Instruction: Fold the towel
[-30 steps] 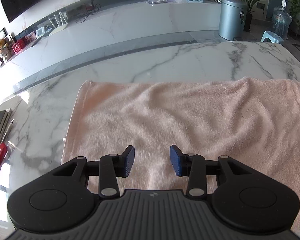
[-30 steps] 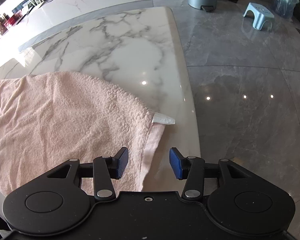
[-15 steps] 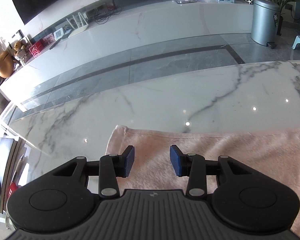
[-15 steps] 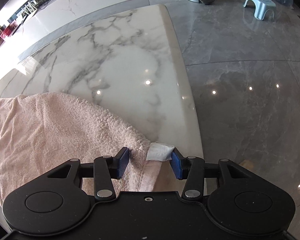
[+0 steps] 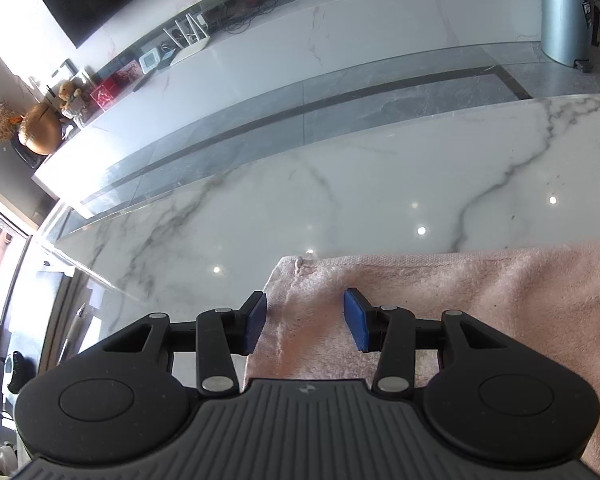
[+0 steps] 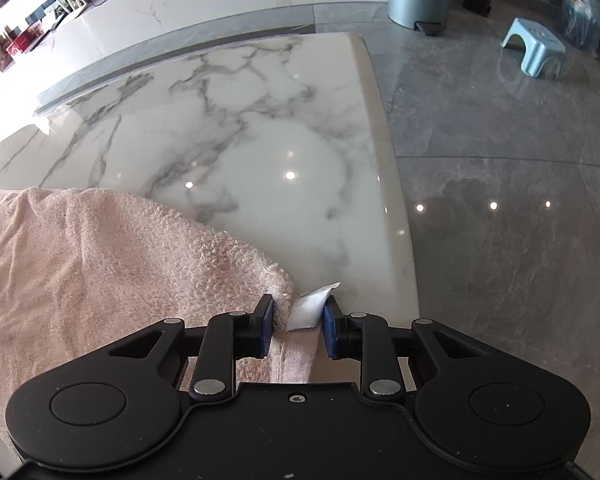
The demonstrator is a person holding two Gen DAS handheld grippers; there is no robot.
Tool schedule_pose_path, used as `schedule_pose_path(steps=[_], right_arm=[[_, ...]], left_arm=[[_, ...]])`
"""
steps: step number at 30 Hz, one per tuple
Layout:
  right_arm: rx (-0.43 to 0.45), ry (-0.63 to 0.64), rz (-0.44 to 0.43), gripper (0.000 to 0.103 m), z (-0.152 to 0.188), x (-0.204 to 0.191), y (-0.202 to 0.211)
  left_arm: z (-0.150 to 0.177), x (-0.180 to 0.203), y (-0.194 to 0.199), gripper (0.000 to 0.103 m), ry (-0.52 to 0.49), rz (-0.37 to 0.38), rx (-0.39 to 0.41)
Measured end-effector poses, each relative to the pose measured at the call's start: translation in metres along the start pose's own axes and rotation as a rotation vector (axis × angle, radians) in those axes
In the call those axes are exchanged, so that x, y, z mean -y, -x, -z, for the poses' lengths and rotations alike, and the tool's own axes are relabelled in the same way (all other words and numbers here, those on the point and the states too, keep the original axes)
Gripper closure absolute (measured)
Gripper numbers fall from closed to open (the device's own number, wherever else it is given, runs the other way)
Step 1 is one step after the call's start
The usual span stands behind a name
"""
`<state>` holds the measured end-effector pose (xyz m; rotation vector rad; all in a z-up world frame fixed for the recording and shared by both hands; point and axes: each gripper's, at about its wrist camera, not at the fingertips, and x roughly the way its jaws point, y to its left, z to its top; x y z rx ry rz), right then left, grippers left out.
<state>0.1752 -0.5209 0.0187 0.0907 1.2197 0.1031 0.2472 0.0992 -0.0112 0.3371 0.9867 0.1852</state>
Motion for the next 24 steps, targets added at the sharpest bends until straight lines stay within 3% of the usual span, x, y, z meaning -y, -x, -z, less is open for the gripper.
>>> schedule_pose_path(steps=[9,14,17,19,21,24], right_arm=[[0.056,0.1,-0.078,0.08,-0.015,-0.03,0.016],[-0.024,0.276,-0.164,0.08,0.005,-0.061,0.032],[-0.157,0.417,-0.28,0.08,0.032,-0.086,0.03],[-0.193,0.469,-0.304,0.08,0.045,-0.096,0.028],[-0.178,0.474,-0.308,0.077,0.052,-0.098,0.03],[-0.127,0.378,-0.298,0.076,0.046,-0.084,0.034]], left_arm=[[0.01,-0.019,0.005,0.061,0.034,-0.026,-0.023],[0.01,-0.016,0.005,0.062,0.026,-0.035,-0.019],[0.01,-0.019,0.006,0.062,0.045,-0.025,-0.018],[0.012,-0.02,0.003,0.062,0.055,-0.019,-0.019],[0.012,-0.02,0.004,0.062,0.057,-0.019,-0.02],[0.011,-0.019,0.005,0.062,0.051,-0.025,-0.019]])
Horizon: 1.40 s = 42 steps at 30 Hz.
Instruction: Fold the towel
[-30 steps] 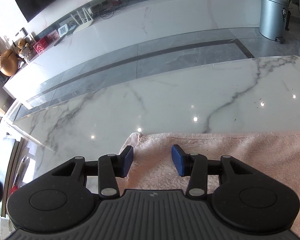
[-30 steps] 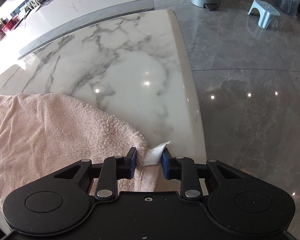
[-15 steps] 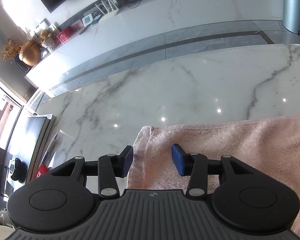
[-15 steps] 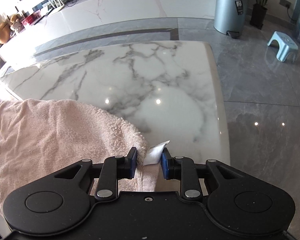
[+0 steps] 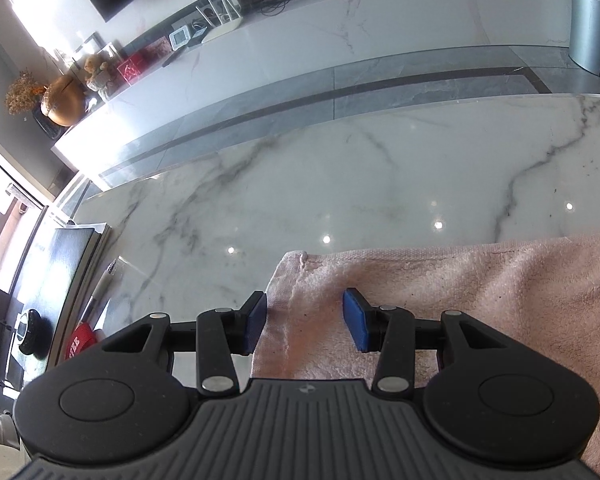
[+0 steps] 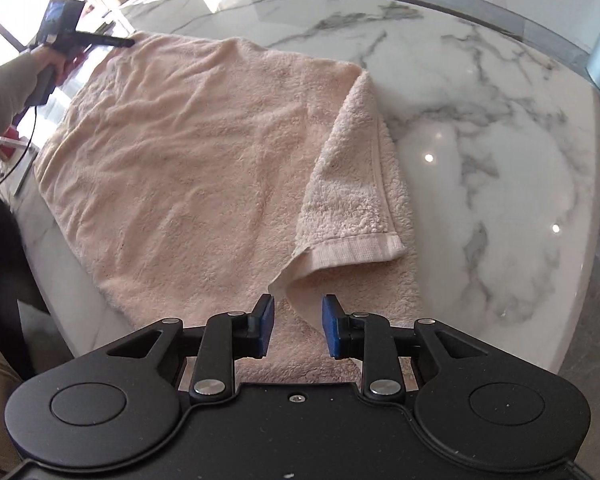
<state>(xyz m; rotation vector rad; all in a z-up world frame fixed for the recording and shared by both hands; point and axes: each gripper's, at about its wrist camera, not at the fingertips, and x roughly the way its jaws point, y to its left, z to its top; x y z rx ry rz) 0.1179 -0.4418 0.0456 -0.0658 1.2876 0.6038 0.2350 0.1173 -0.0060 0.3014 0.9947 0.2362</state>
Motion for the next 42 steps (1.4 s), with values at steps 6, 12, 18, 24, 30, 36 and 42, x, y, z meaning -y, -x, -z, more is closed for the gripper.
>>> schedule_pose_path(steps=[6,12,18,24,30,36,42], right_arm=[[0.034,-0.184,-0.043,0.076,-0.011,0.03,-0.001],[0.013,-0.314,-0.066,0.076,-0.014,0.041,-0.019],[0.056,-0.35,-0.077,0.076,-0.022,0.042,-0.02],[0.101,-0.34,-0.029,0.087,-0.034,0.04,-0.015],[0.113,-0.26,0.086,0.095,-0.043,0.029,-0.009],[0.114,-0.183,0.271,0.096,-0.057,0.028,-0.003],[0.12,-0.138,0.491,0.096,-0.074,0.046,0.0]], left_arm=[[0.003,-0.001,-0.002,0.063,0.01,0.004,0.009],[0.002,-0.003,-0.003,0.063,0.007,0.013,0.008],[0.002,-0.003,-0.004,0.063,0.005,0.019,0.01],[0.003,-0.004,-0.004,0.063,0.004,0.02,0.012],[0.003,-0.004,-0.004,0.063,0.003,0.022,0.016],[0.003,-0.002,-0.003,0.063,-0.007,0.014,0.019],[0.003,-0.002,-0.004,0.063,-0.004,0.017,0.019]])
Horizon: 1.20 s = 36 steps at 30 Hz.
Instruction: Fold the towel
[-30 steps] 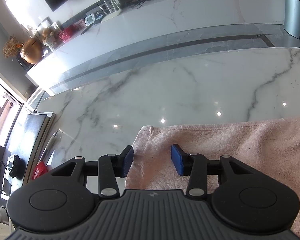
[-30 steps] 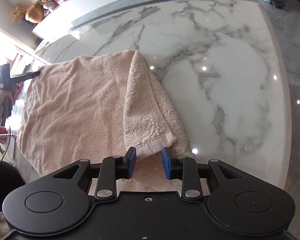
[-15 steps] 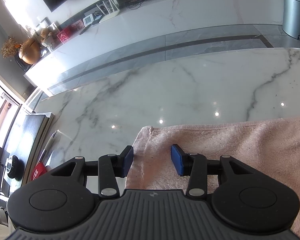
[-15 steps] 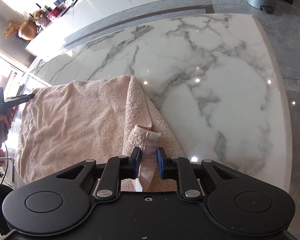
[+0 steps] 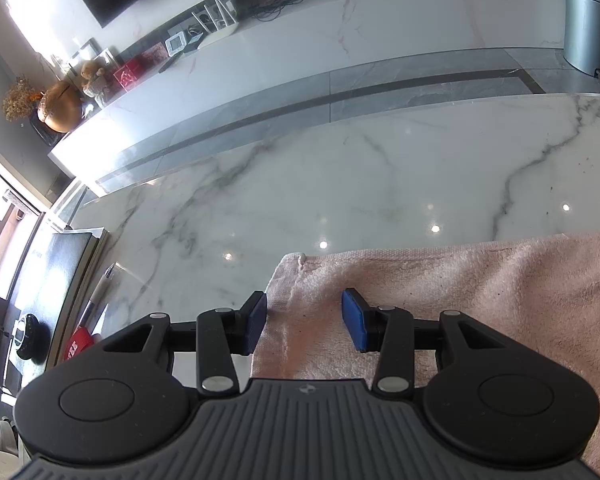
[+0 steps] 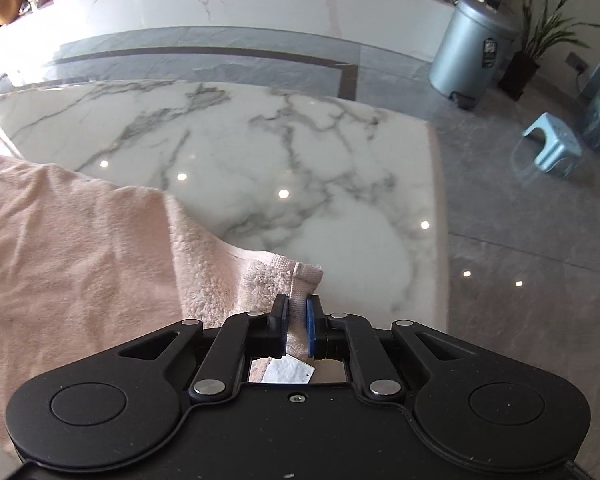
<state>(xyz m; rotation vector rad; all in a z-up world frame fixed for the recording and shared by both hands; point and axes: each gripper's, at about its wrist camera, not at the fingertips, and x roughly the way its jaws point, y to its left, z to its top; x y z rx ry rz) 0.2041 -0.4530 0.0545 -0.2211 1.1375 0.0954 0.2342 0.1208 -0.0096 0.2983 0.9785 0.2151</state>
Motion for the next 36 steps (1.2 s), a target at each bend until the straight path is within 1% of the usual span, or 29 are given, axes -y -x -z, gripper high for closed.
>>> schedule_pose_path(steps=[3,5,8,15,27,32,36], right_arm=[[0.011,0.003,0.051,0.096,-0.011,0.006,-0.009],[0.005,0.029,0.089,0.096,-0.017,0.005,-0.018],[-0.007,0.044,0.116,0.096,-0.024,0.004,-0.033],[-0.052,0.013,0.099,0.096,-0.027,0.011,-0.063],[-0.062,0.005,0.086,0.095,-0.024,0.011,-0.074],[-0.055,-0.032,0.075,0.094,-0.022,0.017,-0.074],[-0.05,-0.058,0.076,0.089,-0.021,0.02,-0.069]], left_arm=[[0.0,-0.001,0.0,0.063,0.003,0.002,-0.001],[0.0,0.0,0.0,0.063,0.005,0.001,0.0],[0.0,-0.001,0.0,0.063,0.011,0.004,0.002],[0.001,-0.005,0.0,0.063,0.03,0.023,0.005],[0.003,-0.004,0.0,0.063,0.035,0.028,0.013],[0.004,-0.004,0.001,0.063,0.035,0.029,0.017],[0.003,-0.004,0.002,0.062,0.025,0.027,0.016]])
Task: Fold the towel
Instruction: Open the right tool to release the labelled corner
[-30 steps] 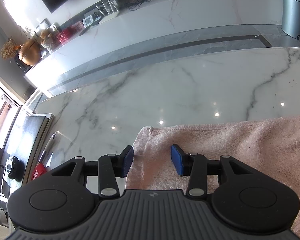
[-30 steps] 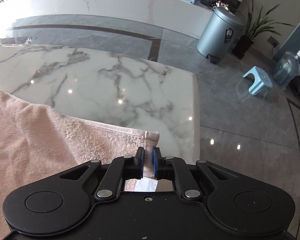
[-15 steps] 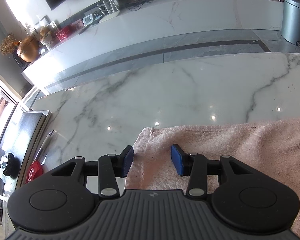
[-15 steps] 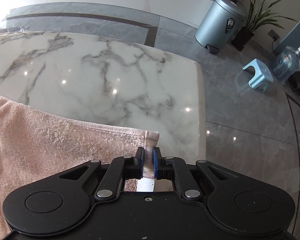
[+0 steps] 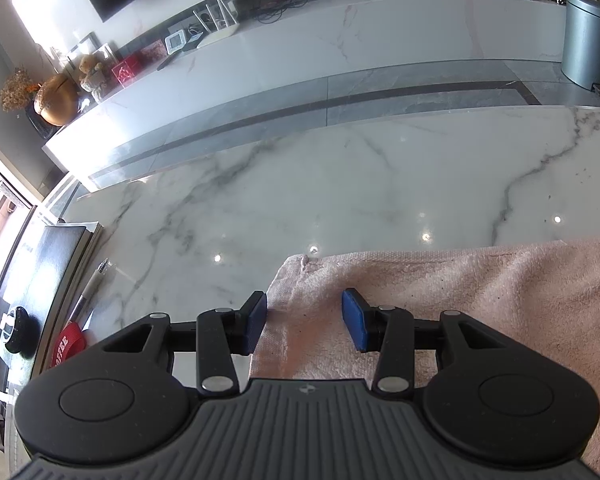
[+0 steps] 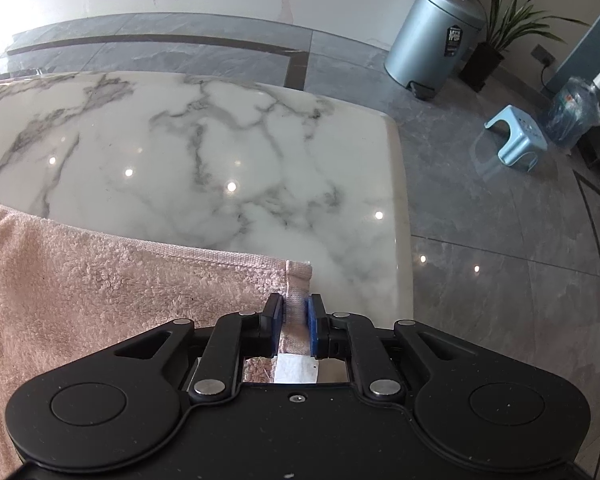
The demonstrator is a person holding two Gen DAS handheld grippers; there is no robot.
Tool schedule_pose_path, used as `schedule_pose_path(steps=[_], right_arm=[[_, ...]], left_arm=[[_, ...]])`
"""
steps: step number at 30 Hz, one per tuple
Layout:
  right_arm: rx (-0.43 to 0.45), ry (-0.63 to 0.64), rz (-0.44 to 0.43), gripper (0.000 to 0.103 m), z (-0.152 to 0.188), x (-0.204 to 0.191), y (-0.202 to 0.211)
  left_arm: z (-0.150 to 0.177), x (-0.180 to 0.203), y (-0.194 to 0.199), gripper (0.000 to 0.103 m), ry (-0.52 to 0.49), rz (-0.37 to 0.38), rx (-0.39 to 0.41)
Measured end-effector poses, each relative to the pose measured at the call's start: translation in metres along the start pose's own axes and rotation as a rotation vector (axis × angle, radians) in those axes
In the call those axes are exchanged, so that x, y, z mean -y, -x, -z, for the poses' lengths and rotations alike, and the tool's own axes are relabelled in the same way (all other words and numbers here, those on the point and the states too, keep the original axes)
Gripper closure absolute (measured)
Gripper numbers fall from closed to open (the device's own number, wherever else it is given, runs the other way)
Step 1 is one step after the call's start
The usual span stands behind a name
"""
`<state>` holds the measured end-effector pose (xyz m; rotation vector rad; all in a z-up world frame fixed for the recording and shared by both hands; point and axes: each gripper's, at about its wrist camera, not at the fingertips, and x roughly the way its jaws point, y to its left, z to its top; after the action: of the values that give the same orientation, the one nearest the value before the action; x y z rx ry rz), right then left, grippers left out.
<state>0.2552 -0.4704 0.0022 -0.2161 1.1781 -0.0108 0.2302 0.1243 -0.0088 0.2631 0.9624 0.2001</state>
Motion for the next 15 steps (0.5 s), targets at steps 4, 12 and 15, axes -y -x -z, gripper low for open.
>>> schedule_pose_path(steps=[4,12,15], right_arm=[[0.01,-0.016,0.03,0.075,0.004,0.005,0.011],[0.023,-0.037,0.117,0.058,0.021,0.017,0.043],[0.049,-0.085,0.059,0.058,0.035,0.023,0.062]], left_arm=[[0.001,0.001,0.004,0.063,-0.013,0.017,0.009],[0.007,-0.002,0.04,0.062,-0.007,0.042,0.04],[0.018,-0.009,0.062,0.062,0.007,0.064,0.056]])
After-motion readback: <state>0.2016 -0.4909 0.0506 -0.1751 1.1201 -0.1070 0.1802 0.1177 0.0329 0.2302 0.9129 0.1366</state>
